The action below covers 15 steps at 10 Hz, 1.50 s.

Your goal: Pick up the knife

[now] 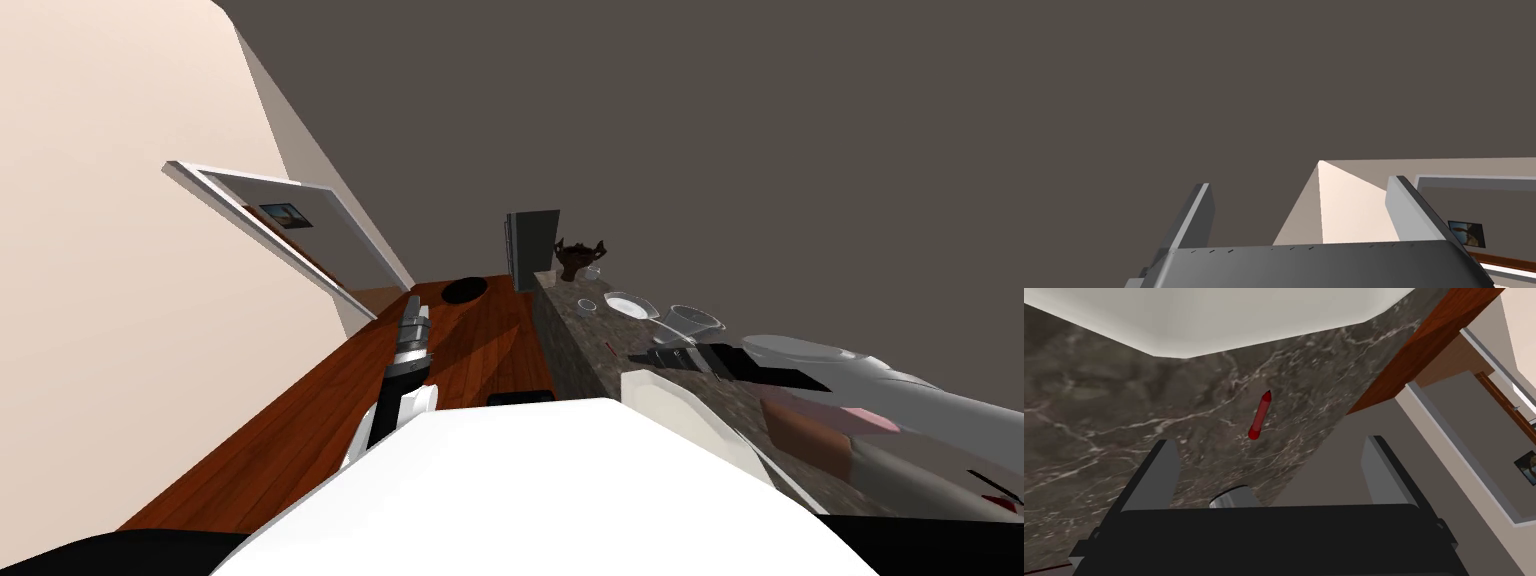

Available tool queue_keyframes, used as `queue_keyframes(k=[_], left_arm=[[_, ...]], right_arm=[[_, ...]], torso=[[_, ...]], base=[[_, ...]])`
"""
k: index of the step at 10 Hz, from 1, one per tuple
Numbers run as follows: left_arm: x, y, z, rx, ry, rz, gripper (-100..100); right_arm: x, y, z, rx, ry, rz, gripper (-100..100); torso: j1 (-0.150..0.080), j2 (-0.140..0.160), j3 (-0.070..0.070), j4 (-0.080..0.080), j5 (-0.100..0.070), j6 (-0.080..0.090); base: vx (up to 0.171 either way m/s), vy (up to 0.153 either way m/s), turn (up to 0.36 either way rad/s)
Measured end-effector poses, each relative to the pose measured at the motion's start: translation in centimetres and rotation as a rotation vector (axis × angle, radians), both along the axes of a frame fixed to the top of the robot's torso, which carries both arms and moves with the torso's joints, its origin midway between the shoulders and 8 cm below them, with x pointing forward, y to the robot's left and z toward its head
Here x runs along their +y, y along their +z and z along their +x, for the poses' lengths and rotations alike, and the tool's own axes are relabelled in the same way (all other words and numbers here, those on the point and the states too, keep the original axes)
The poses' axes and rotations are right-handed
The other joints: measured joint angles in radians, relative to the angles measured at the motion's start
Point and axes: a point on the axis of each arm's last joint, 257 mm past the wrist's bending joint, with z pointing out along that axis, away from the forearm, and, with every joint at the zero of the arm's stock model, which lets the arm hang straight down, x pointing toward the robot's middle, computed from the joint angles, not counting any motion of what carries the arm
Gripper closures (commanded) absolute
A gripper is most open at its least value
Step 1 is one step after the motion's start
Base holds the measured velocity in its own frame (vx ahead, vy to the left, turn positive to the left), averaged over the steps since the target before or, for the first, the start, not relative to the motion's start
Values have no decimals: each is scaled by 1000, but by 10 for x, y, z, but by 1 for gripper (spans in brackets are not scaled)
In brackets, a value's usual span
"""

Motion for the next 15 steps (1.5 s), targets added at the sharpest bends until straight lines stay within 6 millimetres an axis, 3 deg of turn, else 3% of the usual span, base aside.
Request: queue_keyframes(k=[4, 8, 10, 12, 14, 15], left_arm=[[0, 0, 0, 0, 0, 0, 0], [0, 0, 0, 0, 0, 0, 0], [0, 0, 0, 0, 0, 0, 0], [0, 0, 0, 0, 0, 0, 0], [0, 0, 0, 0, 0, 0, 0], [0, 0, 0, 0, 0, 0, 0]], right_arm=[[-39, -6, -52, 144, -31, -72, -100], [-62, -9, -82, 229, -52, -109, -100], [-82, -15, -114, 314, -71, -138, -100], [-86, -12, -125, 341, -73, -142, -100], [-98, -13, -158, 424, -92, -162, -100], [-98, -13, -160, 430, -93, -162, 0]], torso=[[1, -1, 0, 0, 0, 1], [2, -3, -2, 0, 0, 1], [1, 1, 1, 0, 0, 1], [-1, 2, 1, -1, 0, 8], [-7, 10, 5, 0, -2, 14], [-8, 8, 4, -1, -2, 14]], base=[[-91, -37, 62], [-59, -19, 40], [-126, -25, 72], [-66, -2, 13], [-89, -17, 15], [-8, 0, -1]])
